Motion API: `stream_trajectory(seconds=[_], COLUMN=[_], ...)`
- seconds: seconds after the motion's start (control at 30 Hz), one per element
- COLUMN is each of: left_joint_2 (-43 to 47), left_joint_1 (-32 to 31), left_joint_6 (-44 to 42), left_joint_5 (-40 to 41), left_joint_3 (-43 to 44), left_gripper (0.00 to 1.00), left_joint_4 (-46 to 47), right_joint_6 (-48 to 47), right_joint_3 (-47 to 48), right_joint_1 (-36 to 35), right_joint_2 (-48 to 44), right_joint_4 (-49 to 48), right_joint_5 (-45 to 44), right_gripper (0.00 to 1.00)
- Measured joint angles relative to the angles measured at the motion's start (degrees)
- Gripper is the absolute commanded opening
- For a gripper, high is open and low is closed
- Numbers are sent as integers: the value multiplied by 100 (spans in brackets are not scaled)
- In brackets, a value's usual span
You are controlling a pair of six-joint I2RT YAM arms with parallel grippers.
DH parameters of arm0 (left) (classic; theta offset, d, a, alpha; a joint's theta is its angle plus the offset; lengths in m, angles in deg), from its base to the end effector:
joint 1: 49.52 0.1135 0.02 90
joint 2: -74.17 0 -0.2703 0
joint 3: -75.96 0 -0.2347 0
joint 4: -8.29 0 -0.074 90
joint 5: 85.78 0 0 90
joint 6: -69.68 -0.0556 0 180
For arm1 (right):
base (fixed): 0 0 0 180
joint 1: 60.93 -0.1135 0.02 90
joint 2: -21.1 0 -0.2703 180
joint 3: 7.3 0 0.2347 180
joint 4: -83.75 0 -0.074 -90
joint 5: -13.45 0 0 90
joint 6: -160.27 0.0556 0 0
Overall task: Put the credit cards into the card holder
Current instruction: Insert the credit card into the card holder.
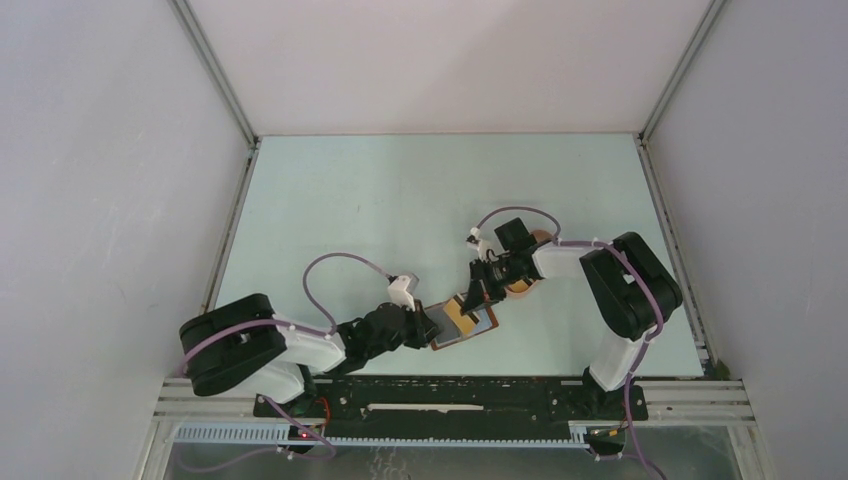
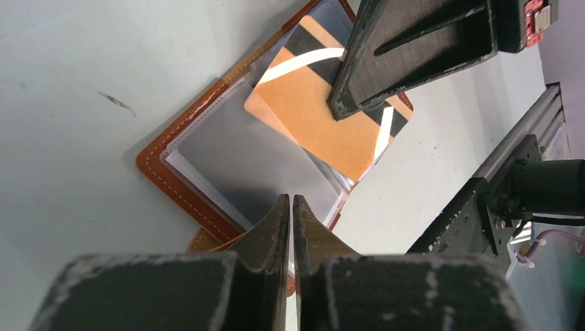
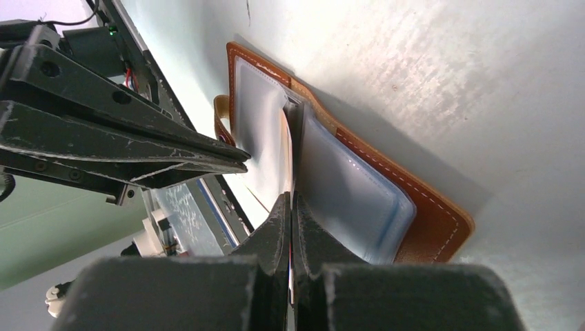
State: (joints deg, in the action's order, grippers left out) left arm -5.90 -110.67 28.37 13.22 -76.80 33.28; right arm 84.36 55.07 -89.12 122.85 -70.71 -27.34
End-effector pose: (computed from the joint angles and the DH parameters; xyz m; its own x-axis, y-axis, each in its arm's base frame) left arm 0.1182 -0.1965 0.1325 -0.7484 -0.1790 -0.6386 0.3578 0.7018 -0.6160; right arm 0.2474 0.1803 0.1293 -0.9183 -0.3117 -0.2442 -0.3793 0.5156 0.7683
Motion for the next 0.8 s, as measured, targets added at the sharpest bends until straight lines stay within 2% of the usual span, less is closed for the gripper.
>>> stream_trajectory(seconds=[0.8], left_joint_2=[-105], left_joint_1=[0], left_joint_6=[52], left_joint_5=[-17], left_joint_3=[2], left_gripper=[8], left_joint_4=[83], right_joint_6=[321], right_joint_3=[-192], right_joint_1=[-15], right_joint_2=[35], right_joint_4=[-518], right_joint_5=[146], right_gripper=[0])
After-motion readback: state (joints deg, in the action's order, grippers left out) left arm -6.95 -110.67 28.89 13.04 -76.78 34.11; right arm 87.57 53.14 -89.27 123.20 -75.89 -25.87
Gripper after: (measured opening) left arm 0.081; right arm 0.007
